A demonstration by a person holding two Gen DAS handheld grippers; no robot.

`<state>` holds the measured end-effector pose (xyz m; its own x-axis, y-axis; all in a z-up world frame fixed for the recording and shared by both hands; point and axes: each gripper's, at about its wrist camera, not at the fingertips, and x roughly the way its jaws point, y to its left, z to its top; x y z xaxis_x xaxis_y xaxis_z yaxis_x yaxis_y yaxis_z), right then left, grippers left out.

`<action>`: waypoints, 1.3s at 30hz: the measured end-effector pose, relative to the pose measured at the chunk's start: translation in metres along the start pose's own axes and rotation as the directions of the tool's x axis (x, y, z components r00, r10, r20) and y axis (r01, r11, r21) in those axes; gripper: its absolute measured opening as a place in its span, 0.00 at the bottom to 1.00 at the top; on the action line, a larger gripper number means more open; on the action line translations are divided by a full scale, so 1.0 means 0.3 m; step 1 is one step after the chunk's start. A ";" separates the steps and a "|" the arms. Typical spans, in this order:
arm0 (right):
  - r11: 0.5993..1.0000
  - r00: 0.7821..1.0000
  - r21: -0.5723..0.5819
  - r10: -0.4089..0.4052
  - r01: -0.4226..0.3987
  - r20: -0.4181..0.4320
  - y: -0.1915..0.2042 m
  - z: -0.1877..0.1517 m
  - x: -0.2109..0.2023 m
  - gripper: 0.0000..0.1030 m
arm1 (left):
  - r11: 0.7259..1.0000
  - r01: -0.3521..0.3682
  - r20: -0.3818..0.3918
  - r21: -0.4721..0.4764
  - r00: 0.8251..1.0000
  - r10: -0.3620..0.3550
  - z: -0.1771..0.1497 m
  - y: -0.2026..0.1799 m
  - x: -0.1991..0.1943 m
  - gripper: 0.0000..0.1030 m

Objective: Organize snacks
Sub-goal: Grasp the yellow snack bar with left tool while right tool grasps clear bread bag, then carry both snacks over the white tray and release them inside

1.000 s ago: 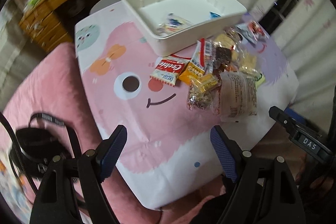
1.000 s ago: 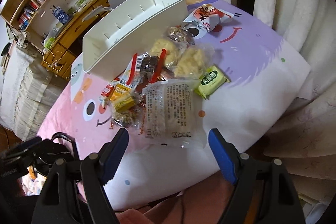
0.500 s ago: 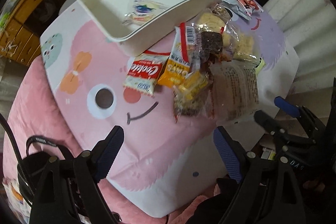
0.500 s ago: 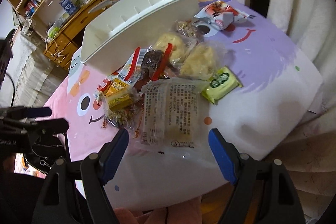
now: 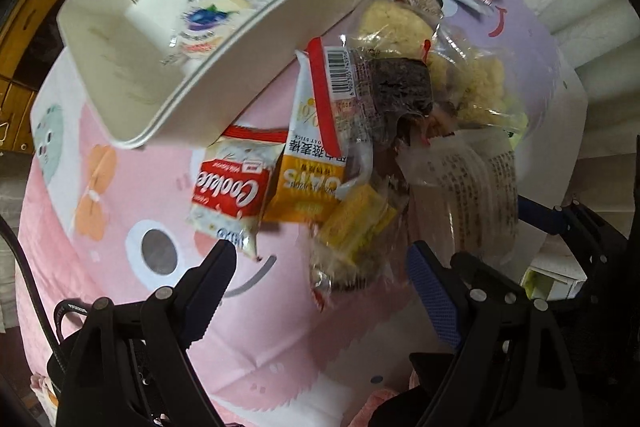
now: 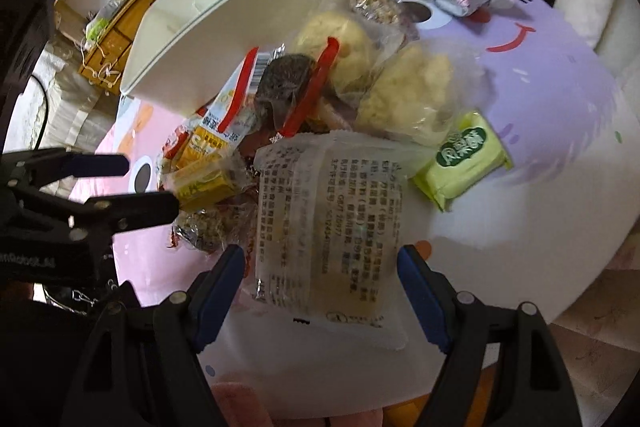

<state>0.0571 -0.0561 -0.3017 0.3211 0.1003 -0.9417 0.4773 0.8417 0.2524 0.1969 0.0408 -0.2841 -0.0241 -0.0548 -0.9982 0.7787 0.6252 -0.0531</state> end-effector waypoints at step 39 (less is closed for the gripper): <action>1.000 0.997 -0.005 -0.023 0.022 -0.072 0.005 0.035 0.060 0.66 | 0.991 0.078 0.031 -0.109 0.997 -0.075 -0.032 0.107 0.047 0.21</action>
<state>0.0721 -0.0587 -0.3159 0.2506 0.1190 -0.9607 0.4803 0.8464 0.2301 0.2155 0.0675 -0.3001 -0.0630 -0.1253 -0.9901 0.7012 0.7004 -0.1333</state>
